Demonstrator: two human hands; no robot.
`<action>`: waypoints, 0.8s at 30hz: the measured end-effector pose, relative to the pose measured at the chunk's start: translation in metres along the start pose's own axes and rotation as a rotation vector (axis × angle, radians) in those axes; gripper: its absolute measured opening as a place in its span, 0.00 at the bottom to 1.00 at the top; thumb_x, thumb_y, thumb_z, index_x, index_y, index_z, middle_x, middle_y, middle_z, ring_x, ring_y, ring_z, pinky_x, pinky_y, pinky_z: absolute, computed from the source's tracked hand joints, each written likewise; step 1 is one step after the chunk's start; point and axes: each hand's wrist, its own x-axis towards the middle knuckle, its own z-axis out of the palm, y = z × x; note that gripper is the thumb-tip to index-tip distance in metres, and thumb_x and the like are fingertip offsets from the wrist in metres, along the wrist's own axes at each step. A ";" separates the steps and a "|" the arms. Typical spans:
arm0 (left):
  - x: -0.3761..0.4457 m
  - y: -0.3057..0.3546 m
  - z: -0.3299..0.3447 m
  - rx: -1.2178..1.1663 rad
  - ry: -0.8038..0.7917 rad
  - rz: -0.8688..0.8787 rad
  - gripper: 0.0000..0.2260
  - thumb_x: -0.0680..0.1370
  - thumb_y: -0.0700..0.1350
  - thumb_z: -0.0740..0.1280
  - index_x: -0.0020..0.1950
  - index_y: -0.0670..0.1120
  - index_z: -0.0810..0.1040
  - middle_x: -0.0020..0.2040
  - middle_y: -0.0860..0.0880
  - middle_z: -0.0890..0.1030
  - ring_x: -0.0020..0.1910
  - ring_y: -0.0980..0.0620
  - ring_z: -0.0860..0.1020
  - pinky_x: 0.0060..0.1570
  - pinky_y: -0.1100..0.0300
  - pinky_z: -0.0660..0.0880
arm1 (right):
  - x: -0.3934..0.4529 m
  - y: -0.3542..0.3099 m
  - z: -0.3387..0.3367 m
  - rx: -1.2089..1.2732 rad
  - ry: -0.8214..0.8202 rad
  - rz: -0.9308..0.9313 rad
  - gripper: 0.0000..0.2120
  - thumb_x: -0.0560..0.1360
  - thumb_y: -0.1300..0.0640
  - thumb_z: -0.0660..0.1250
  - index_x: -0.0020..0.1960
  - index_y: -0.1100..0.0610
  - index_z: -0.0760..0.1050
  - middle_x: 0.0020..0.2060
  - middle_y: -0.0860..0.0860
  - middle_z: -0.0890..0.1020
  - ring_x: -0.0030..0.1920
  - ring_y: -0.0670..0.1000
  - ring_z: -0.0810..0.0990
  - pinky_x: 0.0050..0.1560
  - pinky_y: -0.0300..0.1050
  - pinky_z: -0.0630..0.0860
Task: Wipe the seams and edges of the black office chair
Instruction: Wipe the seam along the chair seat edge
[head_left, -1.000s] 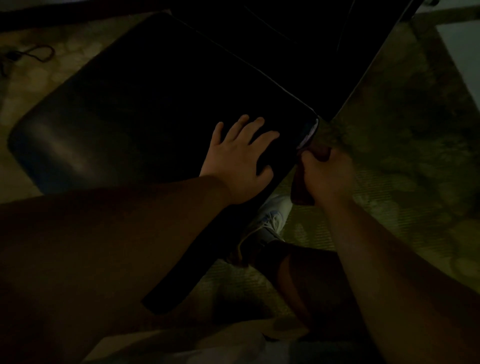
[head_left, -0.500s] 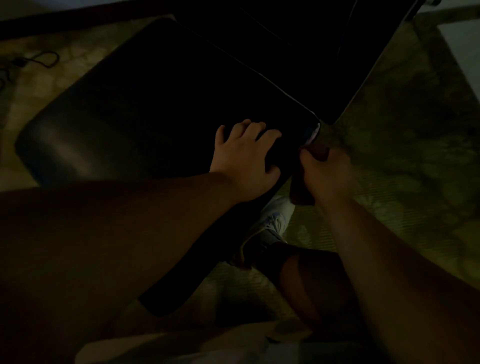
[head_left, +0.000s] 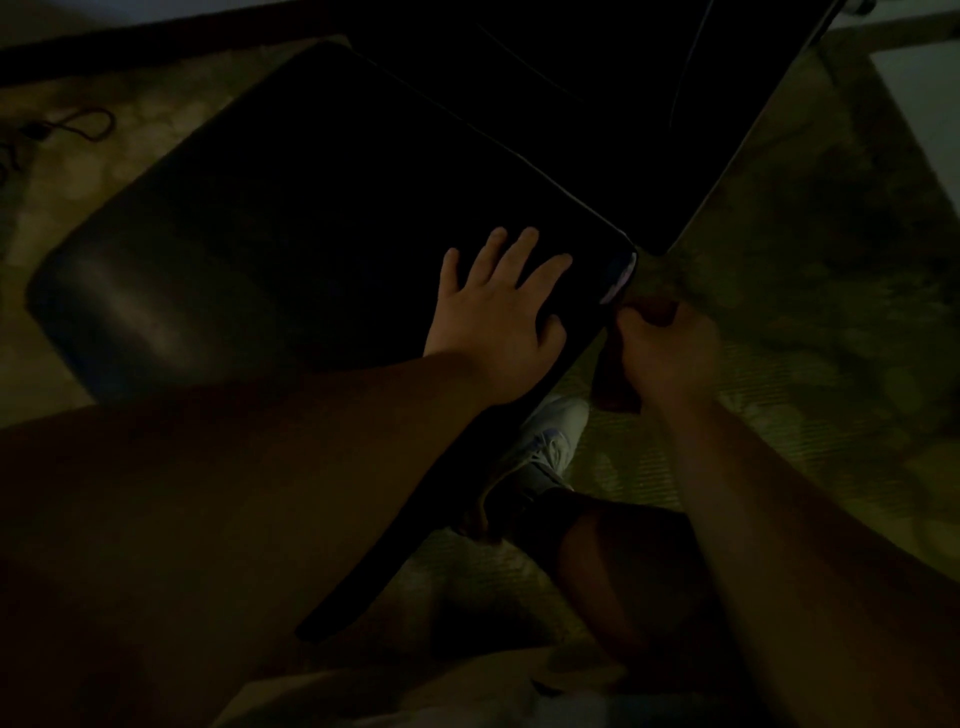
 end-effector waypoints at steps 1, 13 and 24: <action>0.000 0.000 0.000 0.004 -0.002 0.003 0.27 0.81 0.59 0.52 0.81 0.60 0.52 0.84 0.50 0.48 0.82 0.46 0.43 0.78 0.37 0.41 | 0.000 -0.003 0.000 0.043 -0.007 0.003 0.05 0.75 0.54 0.69 0.45 0.56 0.77 0.36 0.46 0.77 0.35 0.42 0.74 0.32 0.38 0.67; -0.004 -0.002 0.000 0.008 0.013 0.022 0.27 0.82 0.58 0.53 0.81 0.60 0.53 0.84 0.49 0.49 0.82 0.46 0.44 0.78 0.37 0.42 | -0.002 -0.010 0.000 0.019 -0.057 -0.028 0.06 0.75 0.51 0.70 0.47 0.53 0.75 0.37 0.45 0.76 0.36 0.41 0.74 0.32 0.36 0.66; -0.005 -0.002 0.003 0.003 0.037 0.023 0.27 0.81 0.58 0.52 0.81 0.60 0.54 0.83 0.49 0.51 0.82 0.45 0.45 0.78 0.36 0.43 | -0.001 -0.006 -0.001 -0.038 -0.058 -0.065 0.14 0.74 0.48 0.71 0.55 0.55 0.79 0.46 0.49 0.80 0.45 0.48 0.78 0.34 0.36 0.69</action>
